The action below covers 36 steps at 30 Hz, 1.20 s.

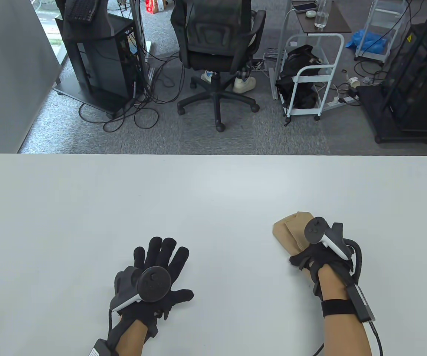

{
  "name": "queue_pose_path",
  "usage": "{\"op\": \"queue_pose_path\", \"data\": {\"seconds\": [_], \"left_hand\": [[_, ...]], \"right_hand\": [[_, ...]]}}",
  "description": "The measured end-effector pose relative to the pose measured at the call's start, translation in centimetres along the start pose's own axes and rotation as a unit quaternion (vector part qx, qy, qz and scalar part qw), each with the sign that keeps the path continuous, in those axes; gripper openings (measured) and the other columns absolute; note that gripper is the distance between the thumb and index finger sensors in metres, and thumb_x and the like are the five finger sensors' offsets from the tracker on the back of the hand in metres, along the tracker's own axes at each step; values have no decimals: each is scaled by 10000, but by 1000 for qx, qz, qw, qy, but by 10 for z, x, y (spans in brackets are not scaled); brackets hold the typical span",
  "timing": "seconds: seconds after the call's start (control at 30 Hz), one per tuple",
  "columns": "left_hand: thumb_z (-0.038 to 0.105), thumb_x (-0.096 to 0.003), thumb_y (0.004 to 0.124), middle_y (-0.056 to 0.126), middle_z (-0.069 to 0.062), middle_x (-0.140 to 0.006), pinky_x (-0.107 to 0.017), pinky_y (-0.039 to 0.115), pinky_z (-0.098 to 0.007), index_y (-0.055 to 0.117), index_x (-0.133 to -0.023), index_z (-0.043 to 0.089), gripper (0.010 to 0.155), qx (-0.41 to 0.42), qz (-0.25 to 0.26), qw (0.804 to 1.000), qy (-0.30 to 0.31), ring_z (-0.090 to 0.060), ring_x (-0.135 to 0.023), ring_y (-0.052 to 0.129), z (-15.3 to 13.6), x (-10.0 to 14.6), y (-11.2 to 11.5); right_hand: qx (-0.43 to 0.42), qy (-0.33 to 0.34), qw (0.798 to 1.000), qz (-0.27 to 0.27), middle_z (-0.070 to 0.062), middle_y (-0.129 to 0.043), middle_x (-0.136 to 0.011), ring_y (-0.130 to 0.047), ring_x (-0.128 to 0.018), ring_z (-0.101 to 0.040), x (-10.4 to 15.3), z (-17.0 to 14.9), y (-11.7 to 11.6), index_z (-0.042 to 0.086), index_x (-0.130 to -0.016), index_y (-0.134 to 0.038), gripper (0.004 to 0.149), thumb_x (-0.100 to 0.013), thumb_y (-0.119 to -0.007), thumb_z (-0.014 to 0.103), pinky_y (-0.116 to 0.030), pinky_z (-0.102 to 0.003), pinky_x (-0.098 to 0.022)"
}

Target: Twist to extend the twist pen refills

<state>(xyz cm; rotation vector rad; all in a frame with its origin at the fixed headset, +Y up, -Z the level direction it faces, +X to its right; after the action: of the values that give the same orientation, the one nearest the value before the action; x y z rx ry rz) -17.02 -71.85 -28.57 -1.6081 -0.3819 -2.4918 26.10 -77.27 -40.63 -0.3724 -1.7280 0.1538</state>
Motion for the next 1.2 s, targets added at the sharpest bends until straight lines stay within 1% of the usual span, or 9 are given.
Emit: {"op": "queue_pose_path", "data": {"seconds": [0.13, 0.27, 0.47, 0.63, 0.77, 0.9, 1.0, 1.1, 1.2], "left_hand": [[657, -343, 823, 163, -147, -1178, -660, 114, -710, 372, -1139, 243, 1004, 1, 0, 1000, 0, -453, -1075, 83, 0, 0, 0], [656, -344, 823, 163, -148, -1178, -660, 115, -709, 373, -1138, 244, 1001, 1, -4, 1000, 2, -453, -1075, 83, 1, 0, 1], [654, -345, 823, 169, -150, -1178, -661, 119, -709, 376, -1138, 240, 1001, 5, -7, 1000, 5, -452, -1077, 93, 1, 0, 2], [648, -346, 826, 212, -163, -1180, -670, 141, -708, 414, -1136, 220, 989, 11, -2, 1000, 6, -450, -1088, 146, 1, 0, 1], [649, -345, 826, 248, -169, -1177, -677, 160, -707, 431, -1132, 196, 990, 15, 7, 1000, 3, -451, -1092, 182, 0, 1, -2], [651, -341, 828, 274, -176, -1174, -680, 170, -707, 436, -1128, 176, 1000, 19, 16, 1000, -4, -455, -1093, 207, -5, 3, -5], [656, -333, 833, 277, -179, -1174, -681, 173, -709, 432, -1128, 165, 1017, 22, 16, 1000, -9, -458, -1094, 212, -8, 4, -7], [659, -321, 843, 282, -184, -1173, -683, 185, -711, 424, -1127, 158, 1038, 32, 11, 999, -12, -465, -1095, 223, -11, 5, -7], [661, -308, 854, 270, -189, -1174, -682, 181, -713, 408, -1129, 151, 1065, 42, -5, 999, -15, -471, -1093, 213, -13, 4, -6]], "right_hand": [[-12, 6, 1000, -14, -385, -346, -1066, -500, -902, -658, 2, 0, 4, 23, -1080, -181, 1192, -386, -974, 582, -502, -853, -580], [-15, 24, 999, -43, -375, -381, -1063, -527, -895, -645, 8, 4, 15, 21, -1084, -232, 1123, -403, -985, 501, -511, -850, -581], [-16, 78, 994, -78, -361, -379, -1072, -523, -905, -631, 29, 22, 36, 31, -1092, -269, 1094, -402, -986, 486, -503, -841, -594], [-23, 177, 977, -114, -352, -380, -1080, -520, -917, -623, 59, 59, 55, 41, -1096, -279, 1090, -398, -987, 486, -501, -836, -607], [-13, 253, 960, -121, -343, -382, -1087, -522, -925, -615, 83, 94, 60, 47, -1100, -277, 1090, -400, -984, 493, -504, -831, -616], [-9, 335, 937, -101, -338, -381, -1092, -522, -932, -609, 105, 135, 55, 54, -1102, -275, 1090, -401, -980, 500, -508, -828, -621], [-1, 377, 923, -80, -333, -378, -1095, -517, -937, -606, 115, 159, 44, 56, -1103, -272, 1084, -409, -975, 502, -505, -827, -626], [14, 401, 914, -63, -327, -375, -1098, -515, -942, -602, 119, 175, 30, 61, -1104, -270, 1084, -409, -974, 503, -500, -823, -631], [32, 417, 907, -39, -317, -374, -1103, -507, -952, -593, 117, 188, 10, 67, -1104, -270, 1083, -405, -976, 499, -489, -815, -641]]}}
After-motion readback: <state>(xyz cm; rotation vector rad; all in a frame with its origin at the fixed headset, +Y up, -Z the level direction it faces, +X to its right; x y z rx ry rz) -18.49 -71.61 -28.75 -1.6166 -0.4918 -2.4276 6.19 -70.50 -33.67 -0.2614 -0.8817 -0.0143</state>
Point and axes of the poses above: the tracker on the back of each hand, its own z axis roughly to the thumb side, its own x axis roughly from the fingertips to the wrist, y = z × x, the point moved 1 cm from there along -x, roughly from the wrist to the fingertips
